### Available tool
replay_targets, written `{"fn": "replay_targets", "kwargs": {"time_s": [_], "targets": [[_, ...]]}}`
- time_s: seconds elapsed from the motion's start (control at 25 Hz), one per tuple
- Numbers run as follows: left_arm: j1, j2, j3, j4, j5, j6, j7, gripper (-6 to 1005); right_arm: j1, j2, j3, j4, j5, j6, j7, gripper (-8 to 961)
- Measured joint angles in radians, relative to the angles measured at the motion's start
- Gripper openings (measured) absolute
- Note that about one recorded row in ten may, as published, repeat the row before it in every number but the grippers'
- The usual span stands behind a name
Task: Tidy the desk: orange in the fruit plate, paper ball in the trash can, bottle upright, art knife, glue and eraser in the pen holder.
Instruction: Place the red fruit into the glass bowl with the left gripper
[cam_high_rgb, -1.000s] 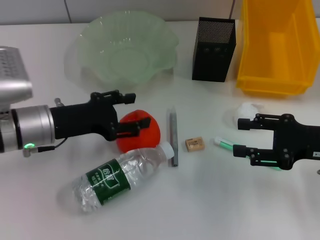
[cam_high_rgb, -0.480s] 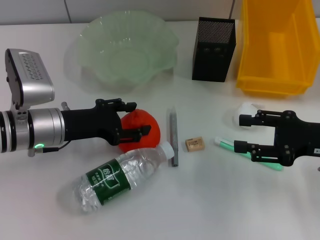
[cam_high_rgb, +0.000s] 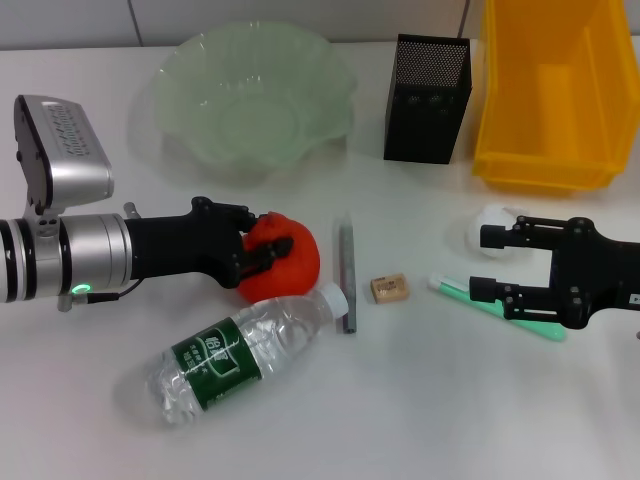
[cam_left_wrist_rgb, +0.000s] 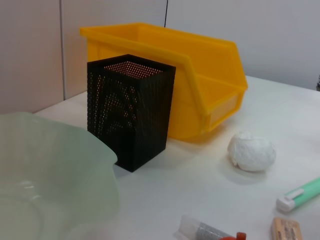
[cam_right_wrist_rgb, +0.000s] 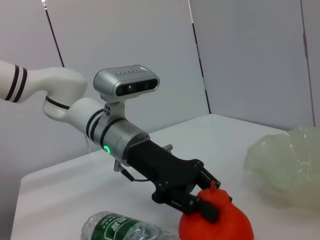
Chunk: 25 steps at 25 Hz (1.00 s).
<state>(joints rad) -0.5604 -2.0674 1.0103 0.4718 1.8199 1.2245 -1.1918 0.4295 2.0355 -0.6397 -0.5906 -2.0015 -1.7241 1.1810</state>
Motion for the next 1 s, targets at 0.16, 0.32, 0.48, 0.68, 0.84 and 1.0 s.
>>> {"fn": "replay_targets", "kwargs": {"time_s": [0.16,0.32,0.48,0.68,0.84,1.0], "targets": [[0.002,0.001,-0.018,0.008,-0.007,0.016,-0.013,337,0.000,0.000,0.000,0.000,0.000,0.000,-0.001,697],[0.019,0.008,-0.122,0.035,-0.011,0.132,-0.011,282,0.000,0.000,0.001,0.000,0.000,0.000,-0.002,698],[0.017,0.013,-0.311,0.043,-0.038,0.314,-0.004,229,0.000,0.002,0.002,0.000,0.000,0.000,-0.002,696],[-0.019,-0.002,-0.396,-0.019,-0.205,0.263,0.015,167,-0.001,0.003,0.002,0.000,0.000,0.000,-0.003,698],[-0.099,-0.003,-0.397,-0.119,-0.286,0.109,0.088,124,-0.004,0.004,0.003,0.000,0.000,-0.003,-0.003,698],[-0.173,-0.008,-0.393,-0.193,-0.294,-0.061,0.199,120,-0.005,0.004,0.003,0.001,0.000,-0.010,-0.002,698]]}}
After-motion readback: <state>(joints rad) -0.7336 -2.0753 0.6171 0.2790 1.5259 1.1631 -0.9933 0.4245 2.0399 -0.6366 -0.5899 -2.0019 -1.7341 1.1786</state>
